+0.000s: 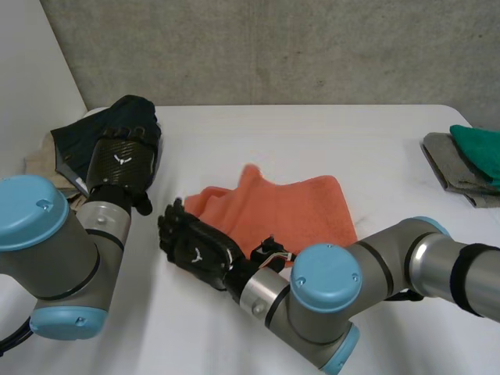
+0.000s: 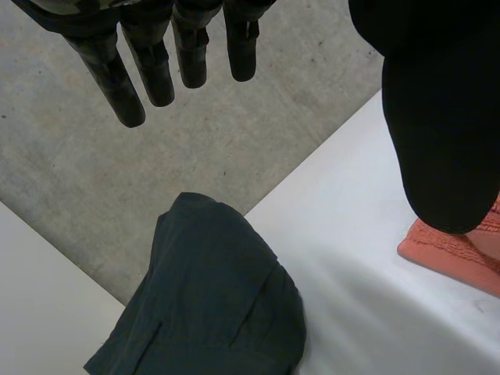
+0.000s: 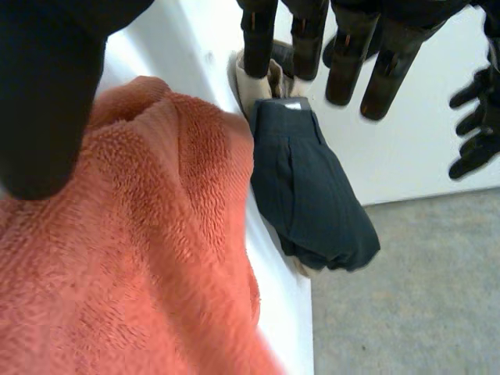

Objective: Fold the laundry.

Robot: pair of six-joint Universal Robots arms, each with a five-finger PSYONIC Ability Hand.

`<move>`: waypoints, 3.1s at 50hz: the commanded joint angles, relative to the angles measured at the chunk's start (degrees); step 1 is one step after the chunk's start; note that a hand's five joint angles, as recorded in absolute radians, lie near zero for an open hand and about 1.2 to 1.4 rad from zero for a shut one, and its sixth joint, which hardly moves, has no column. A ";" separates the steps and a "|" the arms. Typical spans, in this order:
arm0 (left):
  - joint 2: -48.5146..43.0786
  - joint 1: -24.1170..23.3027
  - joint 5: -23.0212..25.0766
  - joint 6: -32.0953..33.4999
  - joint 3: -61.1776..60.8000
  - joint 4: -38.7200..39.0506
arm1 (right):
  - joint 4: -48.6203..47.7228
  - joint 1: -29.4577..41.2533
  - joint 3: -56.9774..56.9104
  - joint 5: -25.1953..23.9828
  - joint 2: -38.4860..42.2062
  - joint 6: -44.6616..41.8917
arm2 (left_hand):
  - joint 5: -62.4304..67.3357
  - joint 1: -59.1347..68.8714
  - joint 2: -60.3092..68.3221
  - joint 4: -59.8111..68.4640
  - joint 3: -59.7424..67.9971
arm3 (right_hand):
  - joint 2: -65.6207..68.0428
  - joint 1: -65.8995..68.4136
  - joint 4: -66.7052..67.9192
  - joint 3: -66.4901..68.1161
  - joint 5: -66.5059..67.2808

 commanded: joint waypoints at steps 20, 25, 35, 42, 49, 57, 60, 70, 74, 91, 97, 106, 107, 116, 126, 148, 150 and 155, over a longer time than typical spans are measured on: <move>-16.02 -16.29 5.92 -0.09 16.54 -1.88 | 22.35 -19.93 13.88 15.29 -20.75 39.32 | -1.22 -0.59 -0.45 -0.52 -1.02 | -0.37 1.02 -1.18 -0.56 -1.90; -20.86 -16.11 3.29 0.18 21.90 -5.14 | 22.26 -20.28 14.32 17.84 -20.48 38.70 | -1.05 -0.43 -0.28 -0.35 -0.85 | 9.91 11.31 9.10 9.73 8.38; -21.04 -10.84 -3.04 3.08 21.21 -5.84 | 22.09 -19.93 14.67 18.37 -19.43 38.53 | -1.05 -0.43 -0.28 -0.35 -0.85 | 15.14 16.53 14.33 14.95 13.61; -21.31 -10.31 -2.87 2.73 20.50 -6.02 | 21.74 -19.76 14.41 18.46 -18.64 38.26 | -1.22 -0.59 -0.45 -0.52 -1.02 | 15.48 16.87 14.67 15.29 13.95; -21.92 -10.14 -3.40 2.90 19.72 -6.81 | 21.65 -19.93 14.58 18.90 -18.11 36.07 | -1.22 -0.59 -0.45 -0.52 -1.02 | 15.65 17.04 14.84 15.46 14.12; -18.06 -10.58 -10.68 3.78 16.12 -7.34 | 19.63 -20.11 14.76 19.60 -18.02 33.61 | 0.96 1.59 1.74 1.67 1.17 | 17.66 19.05 16.85 17.47 16.13; -15.16 -10.66 -13.15 4.22 13.13 -8.04 | 19.10 -20.20 14.76 20.22 -17.93 32.46 | 0.96 1.59 1.74 1.67 1.17 | 19.01 20.40 18.20 18.82 17.48; -10.59 -13.21 -13.24 4.66 7.85 -8.30 | 19.10 -20.46 14.49 20.66 -16.09 29.12 | 0.46 1.09 1.24 1.17 0.66 | 29.93 31.32 29.12 29.75 28.40; -9.01 -13.56 -13.15 4.22 7.85 -8.22 | 19.01 -20.98 14.05 20.92 -14.86 27.90 | 0.12 0.75 0.90 0.83 0.33 | 48.34 49.73 47.53 48.15 46.81; -0.30 -11.28 -12.89 3.96 4.60 -8.22 | 18.40 -24.59 13.62 27.95 -21.89 4.09 | -1.56 -0.93 -0.78 -0.85 -1.36 | 66.56 67.95 65.74 66.37 65.02; 0.58 -10.49 -12.89 3.96 4.51 -7.95 | 9.63 -14.27 11.25 21.57 -21.45 -3.83 | -1.56 -0.93 -0.78 -0.85 -1.36 | 66.56 67.95 65.74 66.37 65.02; 0.31 -10.49 -12.89 3.87 5.04 -7.51 | 3.19 -0.51 12.73 6.86 -12.31 -4.98 | -1.73 -1.10 -0.95 -1.02 -1.52 | 63.78 65.17 62.97 63.60 62.25; 0.31 -10.49 -12.89 3.87 5.12 -7.51 | 3.02 -0.51 12.91 7.21 -12.13 -4.98 | -1.89 -1.26 -1.12 -1.19 -1.69 | 49.43 50.83 48.62 49.25 47.90; -0.39 -11.02 -7.89 -2.36 9.86 -7.43 | 3.19 -5.07 14.05 14.15 -20.46 20.72 | -2.06 -1.43 -1.29 -1.36 -1.86 | -3.44 -2.05 -4.26 -3.63 -4.98; -4.60 -14.17 -0.33 -14.93 16.81 -8.48 | 18.73 -16.50 9.23 13.54 -28.57 60.85 | -0.55 0.08 0.22 0.16 -0.35 | -3.44 -2.05 -4.26 -3.63 -4.98; -22.98 -16.11 -8.23 -7.65 27.19 -27.29 | 42.39 -17.21 -13.10 13.71 -3.00 50.13 | 0.96 1.59 1.74 1.67 1.17 | -3.44 -2.05 -4.26 -3.63 -4.98; -22.71 -16.29 -8.14 -5.89 27.10 -27.46 | 42.74 -17.21 -13.80 14.15 -2.55 48.55 | 0.96 1.59 1.74 1.67 1.17 | -3.44 -2.05 -4.26 -3.63 -4.98; -22.01 -16.99 -7.44 -5.18 27.01 -27.38 | 42.92 -17.03 -13.64 14.85 -5.44 45.03 | -0.55 0.08 0.23 0.16 -0.34 | -3.44 -2.05 -4.26 -3.63 -4.98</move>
